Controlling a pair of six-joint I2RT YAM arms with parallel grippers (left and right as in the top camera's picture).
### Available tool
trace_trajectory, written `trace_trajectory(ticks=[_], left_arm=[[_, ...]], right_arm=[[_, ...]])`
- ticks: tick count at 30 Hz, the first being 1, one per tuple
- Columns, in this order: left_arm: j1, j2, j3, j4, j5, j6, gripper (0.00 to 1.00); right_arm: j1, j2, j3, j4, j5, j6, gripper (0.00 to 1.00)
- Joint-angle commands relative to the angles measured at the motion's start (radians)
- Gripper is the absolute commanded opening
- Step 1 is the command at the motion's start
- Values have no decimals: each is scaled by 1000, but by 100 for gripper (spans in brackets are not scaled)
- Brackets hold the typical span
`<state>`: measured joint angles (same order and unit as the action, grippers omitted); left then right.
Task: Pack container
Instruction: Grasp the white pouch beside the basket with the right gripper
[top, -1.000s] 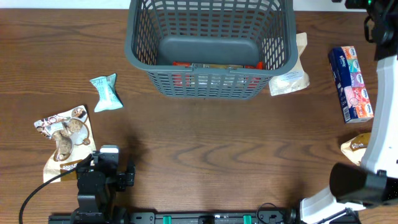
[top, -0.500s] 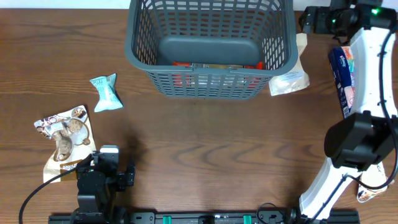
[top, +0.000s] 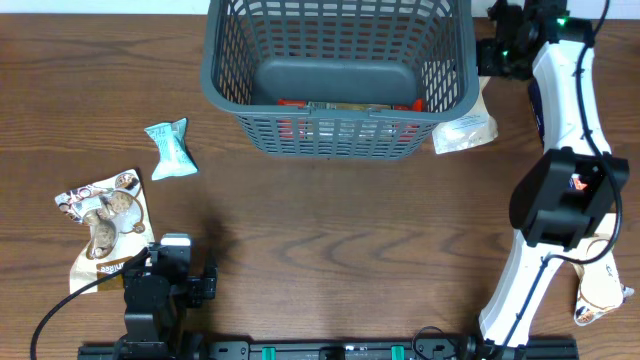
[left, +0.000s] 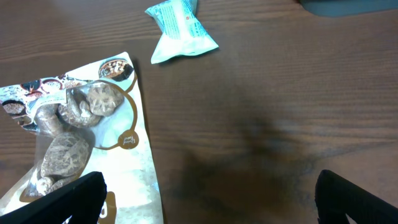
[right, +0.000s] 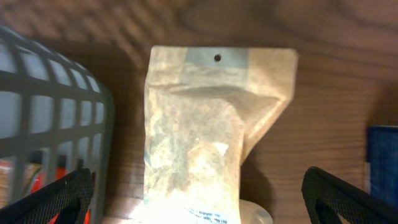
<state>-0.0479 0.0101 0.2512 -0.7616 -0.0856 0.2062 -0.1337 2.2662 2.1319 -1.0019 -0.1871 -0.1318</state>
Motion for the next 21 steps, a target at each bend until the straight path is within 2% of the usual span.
trace_trajectory(ticks=[1, 12, 21], left_arm=[[-4, -6, 6, -4, -1, -13, 99], [-4, -6, 6, -4, -1, -13, 99], [-4, -6, 6, -3, -1, -13, 99]], right_arm=[[18, 30, 0, 3, -9, -23, 99], [18, 93, -1, -1, -11, -22, 99], [14, 93, -10, -50, 61, -23, 99]])
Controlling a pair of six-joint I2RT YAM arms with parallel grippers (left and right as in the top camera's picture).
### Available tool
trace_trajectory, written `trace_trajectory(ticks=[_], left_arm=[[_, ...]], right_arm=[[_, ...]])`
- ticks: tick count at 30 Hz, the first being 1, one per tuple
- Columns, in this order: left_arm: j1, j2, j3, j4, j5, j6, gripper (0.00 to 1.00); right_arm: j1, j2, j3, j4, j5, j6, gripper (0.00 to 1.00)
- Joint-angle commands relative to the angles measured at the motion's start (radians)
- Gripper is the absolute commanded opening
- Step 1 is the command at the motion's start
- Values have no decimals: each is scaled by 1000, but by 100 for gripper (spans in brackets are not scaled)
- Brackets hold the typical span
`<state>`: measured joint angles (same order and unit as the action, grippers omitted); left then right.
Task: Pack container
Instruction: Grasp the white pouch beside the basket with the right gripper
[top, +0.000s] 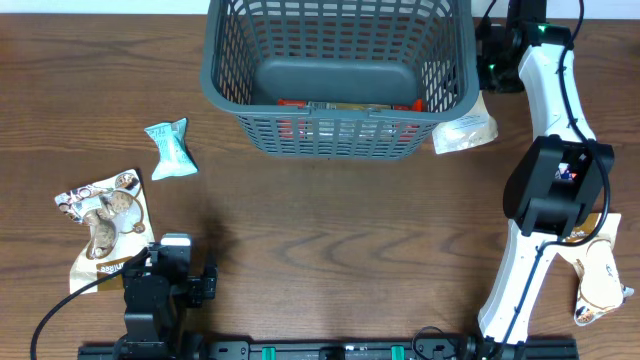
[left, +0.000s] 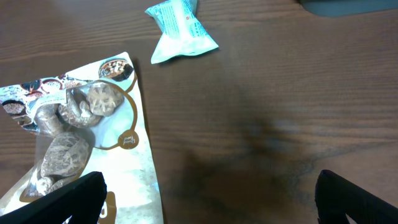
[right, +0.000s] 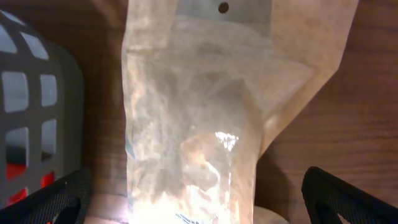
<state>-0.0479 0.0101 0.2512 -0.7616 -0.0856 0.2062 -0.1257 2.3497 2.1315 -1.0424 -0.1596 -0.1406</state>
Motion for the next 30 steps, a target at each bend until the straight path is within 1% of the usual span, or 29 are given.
trace_trajectory(ticks=[1, 8, 22, 28, 29, 30], left_arm=[[-4, -6, 6, -4, -1, -13, 99], [-4, -6, 6, -4, -1, -13, 99], [-4, -6, 6, -3, -1, -13, 99], [-4, -6, 6, -3, -1, -13, 99], [-4, -6, 6, -3, -1, -13, 99], [-4, -6, 6, -3, -1, -13, 99]], right_arm=[[6, 9, -11, -10, 50, -14, 99], [6, 9, -53, -3, 82, -14, 99], [8, 9, -257, 155, 80, -14, 99], [10, 9, -293, 190, 73, -15, 99], [10, 9, -293, 192, 69, -15, 98], [10, 9, -293, 194, 64, -15, 93]])
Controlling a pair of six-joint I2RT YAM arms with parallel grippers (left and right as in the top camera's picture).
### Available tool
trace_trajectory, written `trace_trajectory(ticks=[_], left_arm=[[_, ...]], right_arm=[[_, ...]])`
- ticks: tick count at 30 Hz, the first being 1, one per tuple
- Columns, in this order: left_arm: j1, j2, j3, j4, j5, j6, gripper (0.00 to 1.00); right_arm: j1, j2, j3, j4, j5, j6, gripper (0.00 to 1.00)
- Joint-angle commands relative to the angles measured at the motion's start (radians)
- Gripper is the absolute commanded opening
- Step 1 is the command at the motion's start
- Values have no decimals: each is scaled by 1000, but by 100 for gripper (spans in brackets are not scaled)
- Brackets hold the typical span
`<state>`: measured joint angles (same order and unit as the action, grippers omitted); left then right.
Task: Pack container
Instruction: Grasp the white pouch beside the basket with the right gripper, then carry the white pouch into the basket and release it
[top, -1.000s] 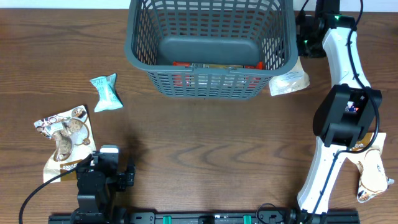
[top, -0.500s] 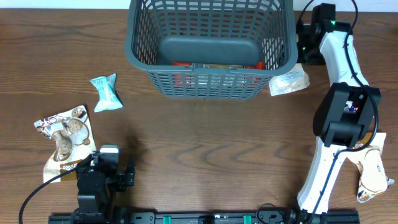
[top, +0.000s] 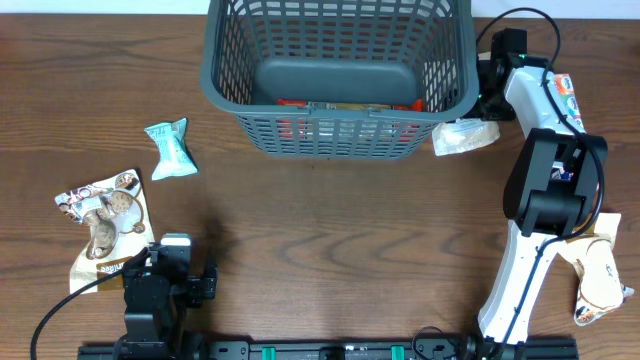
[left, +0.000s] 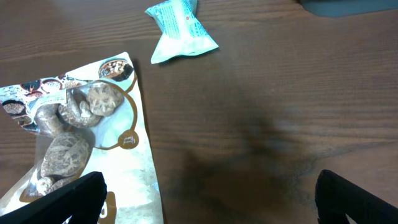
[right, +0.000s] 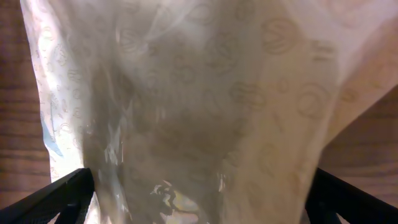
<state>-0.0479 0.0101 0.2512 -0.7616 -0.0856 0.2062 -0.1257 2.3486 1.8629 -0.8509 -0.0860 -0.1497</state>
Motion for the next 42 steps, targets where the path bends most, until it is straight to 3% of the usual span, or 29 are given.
trace_trajectory(ticks=[1, 4, 8, 9, 10, 11, 12, 15, 29, 42], left_arm=[[-4, -6, 6, -3, -1, -13, 99], [-4, -6, 6, -3, -1, -13, 99], [-4, -6, 6, -3, -1, -13, 99], [-4, -6, 6, -3, -1, -13, 99], [-4, -6, 6, -3, -1, -13, 99], [-4, -6, 6, -3, -1, -13, 99], [-4, -6, 6, -3, -1, -13, 99], [-4, -6, 6, -3, -1, -13, 99], [-4, -6, 6, -3, -1, -13, 99], [-4, -6, 6, -3, 0, -13, 99]], right_arm=[[10, 10, -24, 3, -17, -6, 84], [10, 10, -24, 7, -36, -5, 66], [10, 10, -24, 14, -50, -5, 61], [10, 10, -24, 16, -50, -5, 56], [10, 10, -24, 18, -50, -5, 45], [10, 10, -24, 19, -53, -4, 27], [10, 10, -24, 21, -53, -3, 18], [10, 10, -18, 21, -53, 0, 6], [2, -139, 144, 23, -40, 35, 1], [-5, -431, 193, 48, 197, 67, 1]])
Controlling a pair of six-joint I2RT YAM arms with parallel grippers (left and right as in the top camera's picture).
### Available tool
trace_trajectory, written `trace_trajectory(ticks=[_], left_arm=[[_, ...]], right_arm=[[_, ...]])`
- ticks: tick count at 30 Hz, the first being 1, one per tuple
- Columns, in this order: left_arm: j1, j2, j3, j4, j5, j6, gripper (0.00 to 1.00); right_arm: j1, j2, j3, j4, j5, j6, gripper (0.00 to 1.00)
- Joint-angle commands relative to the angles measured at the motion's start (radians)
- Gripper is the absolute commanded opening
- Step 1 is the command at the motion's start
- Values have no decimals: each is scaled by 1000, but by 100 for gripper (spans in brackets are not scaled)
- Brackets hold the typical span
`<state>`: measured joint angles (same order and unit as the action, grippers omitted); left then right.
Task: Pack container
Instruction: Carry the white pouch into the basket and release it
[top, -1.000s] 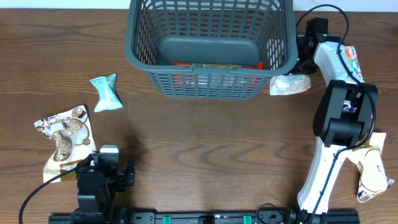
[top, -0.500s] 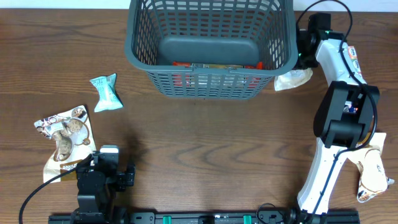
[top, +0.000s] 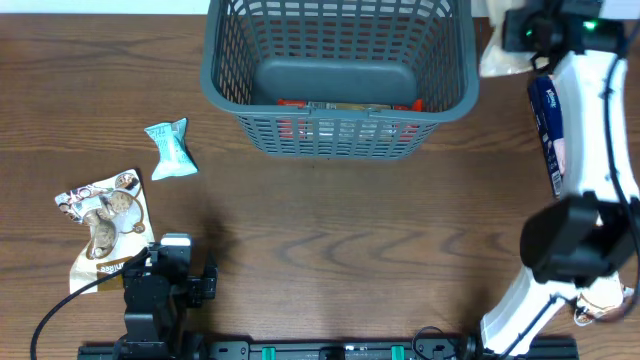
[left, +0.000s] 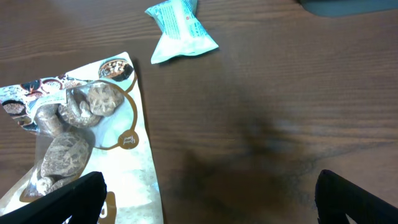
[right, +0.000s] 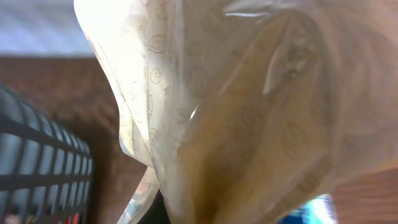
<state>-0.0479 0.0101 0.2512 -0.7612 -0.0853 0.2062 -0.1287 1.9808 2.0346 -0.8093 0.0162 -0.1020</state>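
The grey mesh basket (top: 340, 75) stands at the table's far middle, with a red-edged packet (top: 345, 105) lying inside it. My right gripper (top: 522, 38) is up beside the basket's right rim, shut on a beige see-through pouch (top: 499, 58). That beige pouch (right: 249, 112) fills the right wrist view and hides the fingers. A teal packet (top: 170, 148) and a mushroom pouch (top: 105, 220) lie on the left of the table. My left gripper (left: 211, 205) rests open near the front edge, beside the mushroom pouch (left: 74, 143), with nothing between its fingers.
A blue packet (top: 546, 115) lies on the table beside the right arm. Another pouch (top: 603, 298) lies at the front right corner, partly behind the arm's base. The basket wall (right: 37, 162) shows at the left of the right wrist view.
The right gripper was down on the beige pouch beside the basket's right front corner. Now it holds the pouch raised off the table by the basket's far right rim. The left arm is unchanged.
The right gripper hung open over the beige pouch lying to the right of the basket. It was then lower over it, then pressed close onto it. Now the pouch is off the table in the gripper. The left arm stayed still throughout.
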Motion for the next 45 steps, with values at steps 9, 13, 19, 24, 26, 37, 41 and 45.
trace_trajectory(ticks=[9, 13, 19, 24, 26, 37, 41, 45], left_arm=[[-4, -6, 6, -4, -1, -13, 99], [-4, -6, 6, -4, -1, -13, 99], [-4, -6, 6, -4, -1, -13, 99], [-4, -6, 6, -4, -1, -14, 99], [-4, -6, 6, -4, -1, -14, 99], [-4, -6, 6, -4, -1, -24, 98], [-4, -6, 6, -4, -1, -24, 99], [-4, -6, 6, -4, -1, -24, 99]], right_arm=[[95, -241, 21, -13, -388, -314, 1], [217, -278, 21, -92, -515, -594, 1], [404, -262, 21, -164, -381, -849, 1], [464, -192, 21, -163, -281, -998, 1], [464, -155, 21, -164, -282, -1038, 1], [466, 82, 21, -164, -282, -1000, 17], [467, 95, 21, -141, -283, -911, 99], [466, 79, 23, -137, -297, -904, 99]])
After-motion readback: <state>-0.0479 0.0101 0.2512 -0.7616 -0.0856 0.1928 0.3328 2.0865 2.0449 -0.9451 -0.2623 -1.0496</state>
